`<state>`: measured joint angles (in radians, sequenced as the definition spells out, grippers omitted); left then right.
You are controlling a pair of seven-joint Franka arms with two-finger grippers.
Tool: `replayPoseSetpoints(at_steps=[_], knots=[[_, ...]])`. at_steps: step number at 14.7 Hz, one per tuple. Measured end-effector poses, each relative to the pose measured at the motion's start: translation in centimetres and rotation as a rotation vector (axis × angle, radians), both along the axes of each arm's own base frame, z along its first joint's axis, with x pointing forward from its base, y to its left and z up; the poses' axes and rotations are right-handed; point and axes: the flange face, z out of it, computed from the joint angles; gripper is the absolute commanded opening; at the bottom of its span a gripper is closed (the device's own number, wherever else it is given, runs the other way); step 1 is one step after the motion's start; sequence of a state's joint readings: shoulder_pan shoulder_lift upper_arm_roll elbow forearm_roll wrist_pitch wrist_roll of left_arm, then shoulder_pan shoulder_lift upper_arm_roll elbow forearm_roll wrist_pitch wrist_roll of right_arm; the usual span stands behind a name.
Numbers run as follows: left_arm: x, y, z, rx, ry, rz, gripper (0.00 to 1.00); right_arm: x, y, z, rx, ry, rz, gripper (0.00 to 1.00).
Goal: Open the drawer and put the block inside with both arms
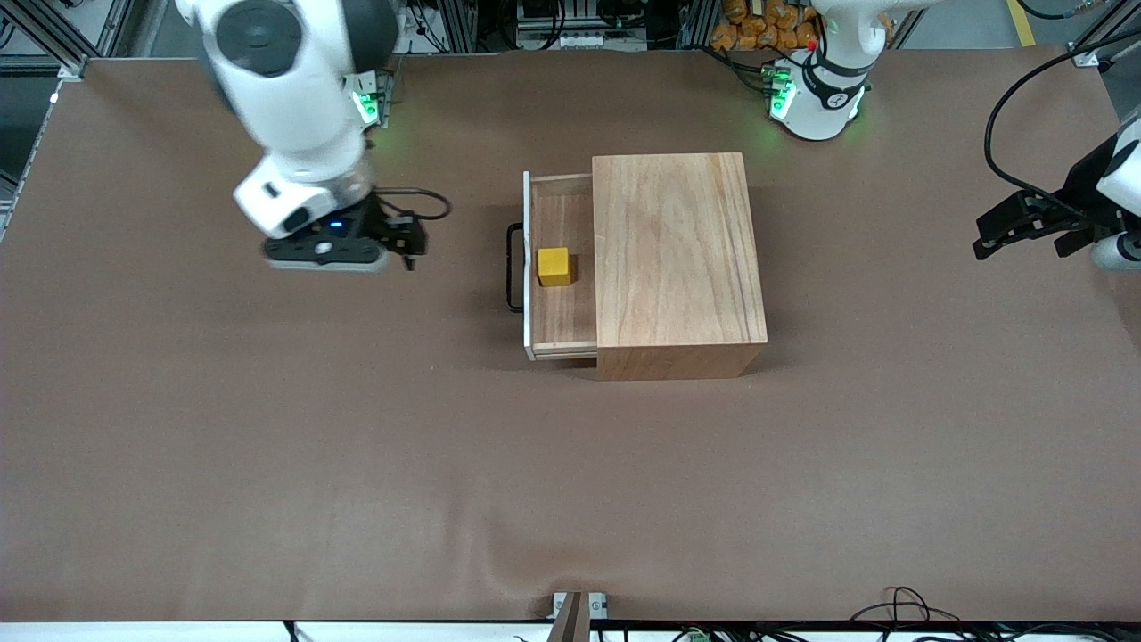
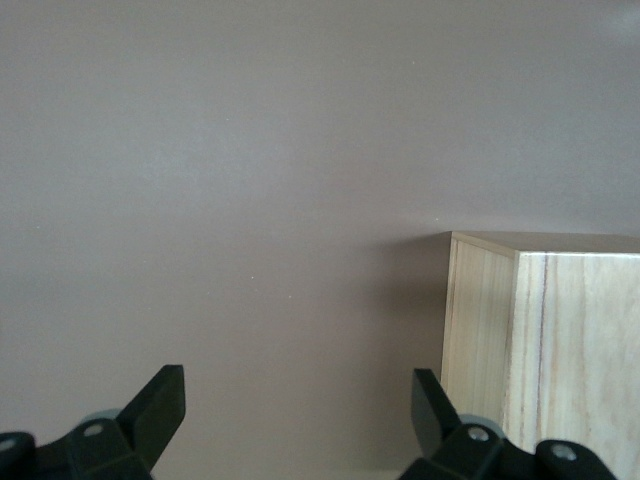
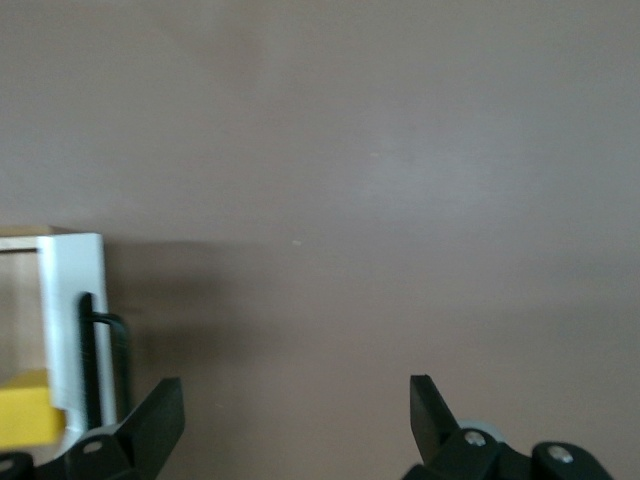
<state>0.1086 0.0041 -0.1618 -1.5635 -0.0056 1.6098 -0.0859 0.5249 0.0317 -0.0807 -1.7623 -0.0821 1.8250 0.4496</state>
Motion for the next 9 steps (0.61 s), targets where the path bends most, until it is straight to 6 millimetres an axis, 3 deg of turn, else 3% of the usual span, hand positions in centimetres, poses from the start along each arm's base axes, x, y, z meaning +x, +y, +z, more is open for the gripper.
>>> replayPoseSetpoints(at_steps=[6, 9], knots=[[-0.2, 0.1, -0.1, 0.001, 0.004, 0.002, 1.0, 0.5, -15.8, 4.7, 0.073, 0.081, 0.09, 1.0], [-0.2, 0.1, -0.3, 0.002, 0.007, 0.001, 1.0, 0.5, -20.8, 5.4, 0.092, 0.085, 0.087, 1.0]])
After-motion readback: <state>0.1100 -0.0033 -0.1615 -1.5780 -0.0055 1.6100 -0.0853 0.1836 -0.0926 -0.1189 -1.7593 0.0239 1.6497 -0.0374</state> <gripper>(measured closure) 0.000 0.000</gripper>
